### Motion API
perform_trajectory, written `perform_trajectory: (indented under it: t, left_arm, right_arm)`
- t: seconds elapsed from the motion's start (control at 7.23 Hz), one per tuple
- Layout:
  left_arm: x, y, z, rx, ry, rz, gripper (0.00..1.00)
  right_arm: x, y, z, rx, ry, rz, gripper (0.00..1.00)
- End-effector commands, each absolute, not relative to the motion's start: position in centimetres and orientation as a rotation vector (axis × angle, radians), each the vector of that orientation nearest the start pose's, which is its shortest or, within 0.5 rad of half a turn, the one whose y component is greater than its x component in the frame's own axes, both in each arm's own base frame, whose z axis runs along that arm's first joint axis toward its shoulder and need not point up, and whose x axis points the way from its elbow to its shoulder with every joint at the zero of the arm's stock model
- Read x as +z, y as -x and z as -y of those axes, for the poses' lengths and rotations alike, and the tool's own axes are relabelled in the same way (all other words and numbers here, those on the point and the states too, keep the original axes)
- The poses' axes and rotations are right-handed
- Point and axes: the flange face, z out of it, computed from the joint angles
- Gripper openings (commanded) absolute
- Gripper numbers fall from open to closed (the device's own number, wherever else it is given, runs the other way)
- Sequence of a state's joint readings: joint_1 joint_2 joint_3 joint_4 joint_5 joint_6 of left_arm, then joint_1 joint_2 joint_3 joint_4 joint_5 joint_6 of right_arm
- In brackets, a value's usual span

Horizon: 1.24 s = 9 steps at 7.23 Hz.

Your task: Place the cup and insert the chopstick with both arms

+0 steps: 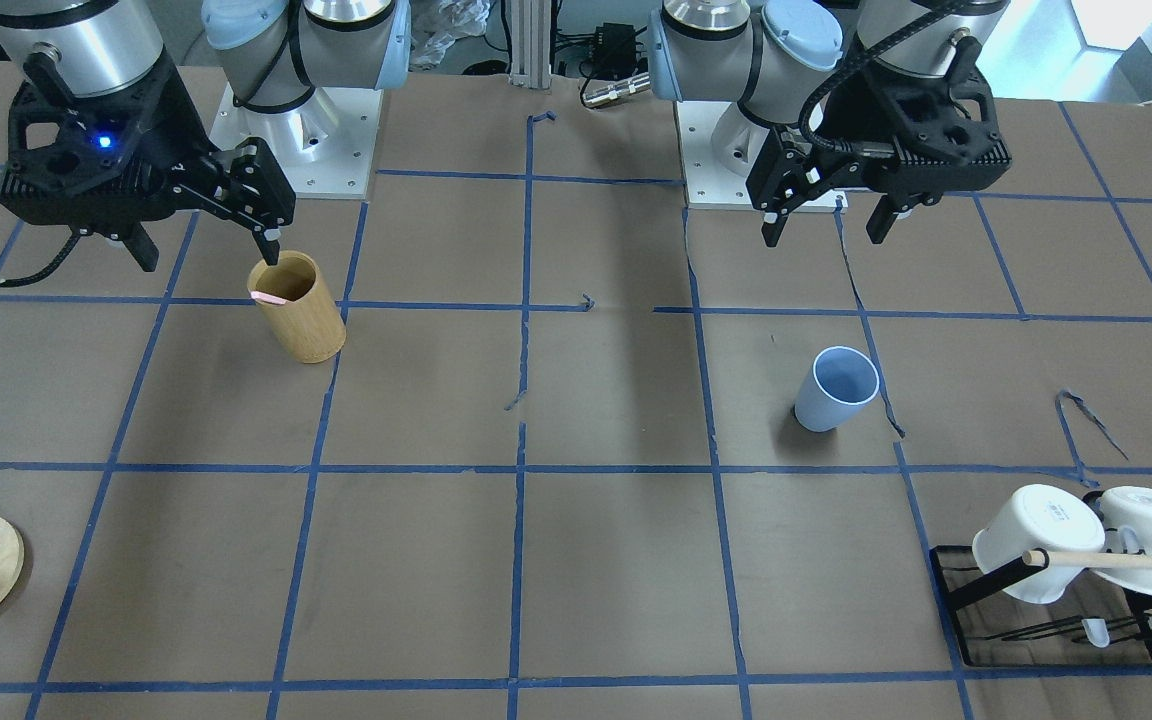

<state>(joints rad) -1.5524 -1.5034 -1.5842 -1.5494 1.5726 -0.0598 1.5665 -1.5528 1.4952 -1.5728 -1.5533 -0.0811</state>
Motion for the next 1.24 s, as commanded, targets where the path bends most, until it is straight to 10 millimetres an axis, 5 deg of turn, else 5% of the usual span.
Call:
perform_trajectory:
  t: [0.0, 0.69, 0.97, 1.11]
  left_arm:
    - [51.6, 12.4, 47.2, -0.118, 0.123, -3.137, 1.00]
    - [51.1, 12.3, 47.4, -0.104, 0.113, -3.140, 1.00]
    - [46.8, 11.3, 47.9, 0.042, 0.137, -3.129, 1.00]
    - [41.5, 10.7, 47.7, 0.153, 0.117, -3.125, 1.00]
  right_arm:
    - [51.5, -13.3, 50.3, -0.063, 0.120, -3.123, 1.00]
    - [51.4, -13.3, 50.2, -0.056, 0.123, -3.122, 1.00]
    - [50.8, -12.6, 50.5, -0.021, 0.115, -3.126, 1.00]
    - [48.8, -11.6, 50.1, 0.161, 0.079, -3.126, 1.00]
